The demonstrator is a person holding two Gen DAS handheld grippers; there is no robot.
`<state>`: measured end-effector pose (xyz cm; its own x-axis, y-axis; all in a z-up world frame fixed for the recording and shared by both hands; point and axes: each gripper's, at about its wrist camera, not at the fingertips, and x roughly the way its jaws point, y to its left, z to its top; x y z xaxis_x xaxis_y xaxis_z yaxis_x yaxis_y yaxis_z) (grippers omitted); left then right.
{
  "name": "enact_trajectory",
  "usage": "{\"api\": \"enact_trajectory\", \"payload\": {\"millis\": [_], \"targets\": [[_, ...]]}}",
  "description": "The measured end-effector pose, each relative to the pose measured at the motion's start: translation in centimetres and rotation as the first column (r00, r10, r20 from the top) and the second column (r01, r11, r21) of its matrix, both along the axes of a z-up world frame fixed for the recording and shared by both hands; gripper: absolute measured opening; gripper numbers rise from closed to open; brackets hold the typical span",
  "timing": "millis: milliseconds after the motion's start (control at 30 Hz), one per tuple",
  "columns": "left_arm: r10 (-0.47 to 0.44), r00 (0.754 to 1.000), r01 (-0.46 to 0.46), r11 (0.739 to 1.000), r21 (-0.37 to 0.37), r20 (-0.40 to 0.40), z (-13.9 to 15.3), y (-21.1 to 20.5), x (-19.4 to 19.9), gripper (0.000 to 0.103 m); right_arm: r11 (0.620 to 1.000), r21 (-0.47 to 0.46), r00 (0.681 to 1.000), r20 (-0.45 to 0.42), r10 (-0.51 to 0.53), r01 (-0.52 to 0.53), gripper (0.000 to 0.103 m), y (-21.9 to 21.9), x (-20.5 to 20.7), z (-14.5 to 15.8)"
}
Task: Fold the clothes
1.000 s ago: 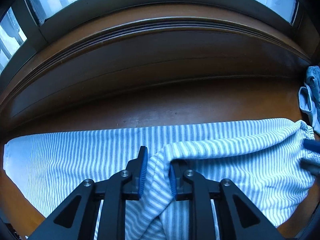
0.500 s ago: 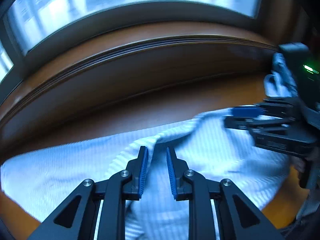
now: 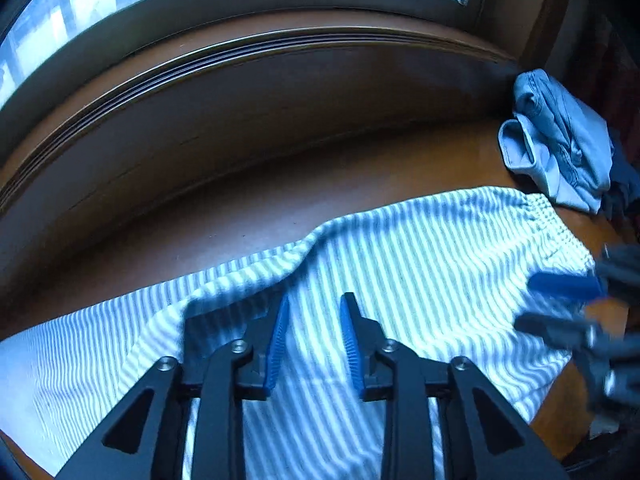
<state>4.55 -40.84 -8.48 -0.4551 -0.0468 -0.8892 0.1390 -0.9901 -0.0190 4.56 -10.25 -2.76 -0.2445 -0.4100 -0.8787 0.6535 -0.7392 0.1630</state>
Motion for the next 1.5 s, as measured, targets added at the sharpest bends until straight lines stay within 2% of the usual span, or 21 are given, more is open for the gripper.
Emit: {"api": "enact_trajectory", "payload": {"millis": [67,167,333,433,567,633,700,733,867,933,1067,1133,1200,1367,1500], "targets": [[0.011,1.0,-0.011,1.0,-0.024,-0.001,0.0,0.7,0.2,0.028,1.0,0.01,1.0,0.021,-0.014,0.014,0.029,1.0,1.1,-0.5],[0.031,1.0,-0.031,0.999,-0.006,0.002,0.2,1.6,0.5,0.029,0.997,0.062,0.998,0.031,-0.046,0.044,0.029,2.5,1.7,-1.0],[0.036,0.999,-0.035,0.998,-0.046,0.004,0.8,3.7,1.6,0.03,0.997,0.051,0.998,0.021,-0.066,0.065,0.028,4.4,1.9,-1.2],[0.072,0.997,-0.073,0.992,-0.101,-0.021,2.3,4.8,3.9,0.03,0.998,0.038,0.999,0.005,-0.04,0.04,0.028,4.9,2.1,-0.9],[0.139,0.989,-0.144,0.978,-0.149,-0.04,4.3,5.3,7.7,0.037,1.0,0.003,0.999,-0.045,-0.014,0.014,0.03,5.1,2.8,0.8],[0.207,0.977,-0.211,0.961,-0.177,-0.041,4.9,5.3,10.3,0.037,0.999,-0.032,0.997,-0.067,0.024,-0.026,0.032,5.0,3.5,1.9],[0.272,0.961,-0.275,0.943,-0.188,-0.038,4.2,2.2,13.3,0.037,0.995,-0.063,0.995,-0.076,0.069,-0.074,0.037,4.6,4.2,2.7],[0.302,0.953,-0.303,0.934,-0.191,-0.037,4.2,2.1,14.4,0.037,0.993,-0.074,0.993,-0.078,0.089,-0.095,0.037,4.4,4.6,2.9],[0.421,0.907,-0.414,0.886,-0.208,-0.014,3.9,-0.8,20.8,0.037,0.98,-0.109,0.985,-0.063,0.16,-0.166,0.037,1.8,6.1,2.0],[0.46,0.888,-0.45,0.867,-0.215,-0.004,2.7,-1.6,21.8,0.037,0.975,-0.121,0.983,-0.043,0.181,-0.185,0.037,0.7,7.0,2.3],[0.516,0.856,-0.507,0.837,-0.205,-0.012,2.8,-1.9,25.3,0.037,0.963,-0.132,0.972,-0.032,0.233,-0.235,0.037,-2.0,8.8,2.3],[0.518,0.855,-0.511,0.837,-0.194,-0.018,2.9,-2.1,27.1,0.037,0.959,-0.126,0.967,-0.04,0.25,-0.254,0.037,-3.8,9.8,1.8],[0.499,0.867,-0.493,0.85,-0.186,-0.021,2.7,-3.4,28.4,0.037,0.958,-0.134,0.968,-0.029,0.251,-0.253,0.037,-5.3,10.9,1.4],[0.38,0.925,-0.376,0.91,-0.174,-0.01,2.0,-6.3,30.5,0.037,0.971,-0.157,0.982,0.025,0.187,-0.181,0.038,-9.1,13.9,0.4],[0.27,0.963,-0.268,0.954,-0.133,-0.008,1.8,-8.3,33.0,0.037,0.977,-0.192,0.986,0.122,0.115,-0.09,0.038,-11.9,16.5,-0.5]]}}
